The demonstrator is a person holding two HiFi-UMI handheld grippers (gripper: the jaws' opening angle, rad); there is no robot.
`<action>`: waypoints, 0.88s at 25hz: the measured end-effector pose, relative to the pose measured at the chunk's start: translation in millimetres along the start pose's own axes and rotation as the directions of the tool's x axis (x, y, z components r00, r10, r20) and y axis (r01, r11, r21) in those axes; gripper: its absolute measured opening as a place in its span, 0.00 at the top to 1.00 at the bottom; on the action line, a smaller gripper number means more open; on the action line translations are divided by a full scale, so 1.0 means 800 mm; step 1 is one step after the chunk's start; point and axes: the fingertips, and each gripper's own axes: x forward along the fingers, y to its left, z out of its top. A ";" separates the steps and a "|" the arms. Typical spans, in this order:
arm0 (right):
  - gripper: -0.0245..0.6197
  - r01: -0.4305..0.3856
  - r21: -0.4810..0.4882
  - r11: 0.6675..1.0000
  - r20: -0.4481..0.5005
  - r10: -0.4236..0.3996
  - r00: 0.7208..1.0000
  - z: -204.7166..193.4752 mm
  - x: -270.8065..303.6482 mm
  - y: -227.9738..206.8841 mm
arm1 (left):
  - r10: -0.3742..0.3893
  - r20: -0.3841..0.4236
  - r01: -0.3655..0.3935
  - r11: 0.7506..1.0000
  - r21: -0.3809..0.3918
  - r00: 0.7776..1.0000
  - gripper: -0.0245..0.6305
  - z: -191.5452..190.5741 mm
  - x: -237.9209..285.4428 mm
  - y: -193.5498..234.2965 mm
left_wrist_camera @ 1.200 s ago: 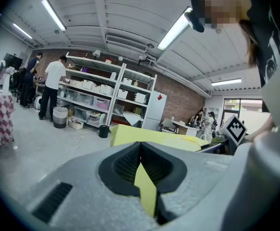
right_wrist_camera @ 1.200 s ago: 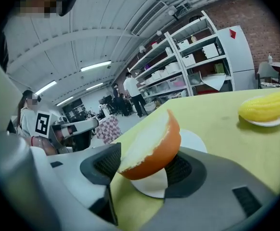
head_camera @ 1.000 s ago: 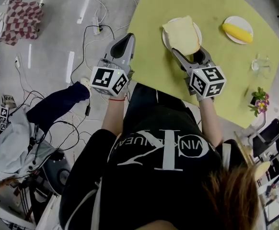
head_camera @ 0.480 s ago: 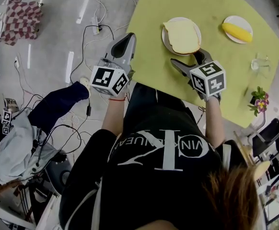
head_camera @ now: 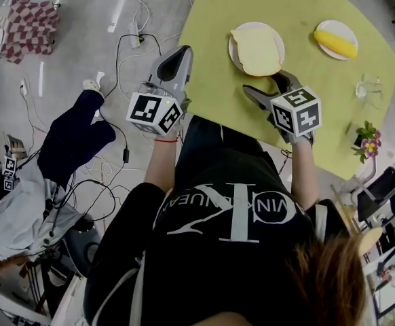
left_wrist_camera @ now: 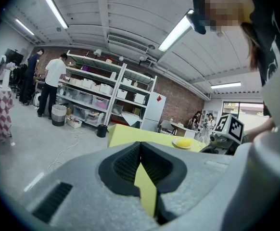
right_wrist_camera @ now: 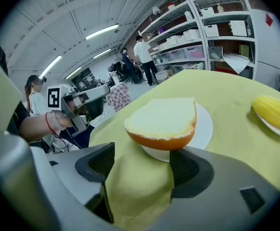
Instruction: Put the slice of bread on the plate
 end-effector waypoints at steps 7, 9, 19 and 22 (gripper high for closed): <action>0.41 -0.005 0.016 1.000 0.005 0.005 1.000 -0.004 -0.008 0.001 | 0.001 -0.001 -0.001 1.000 0.001 1.000 0.95 0.000 -0.003 -0.005; 0.41 -0.005 0.023 1.000 0.008 0.005 1.000 -0.006 -0.012 0.000 | -0.005 -0.001 0.005 1.000 0.003 1.000 0.95 0.001 -0.002 -0.008; 0.42 -0.013 0.063 0.998 0.030 0.011 0.999 -0.025 -0.027 0.001 | -0.062 -0.002 0.062 0.998 0.016 0.998 0.95 0.003 0.008 -0.039; 0.43 -0.011 0.078 0.997 0.047 0.008 0.999 -0.024 -0.030 -0.002 | -0.074 -0.003 0.074 0.997 0.018 0.997 0.95 0.004 0.012 -0.043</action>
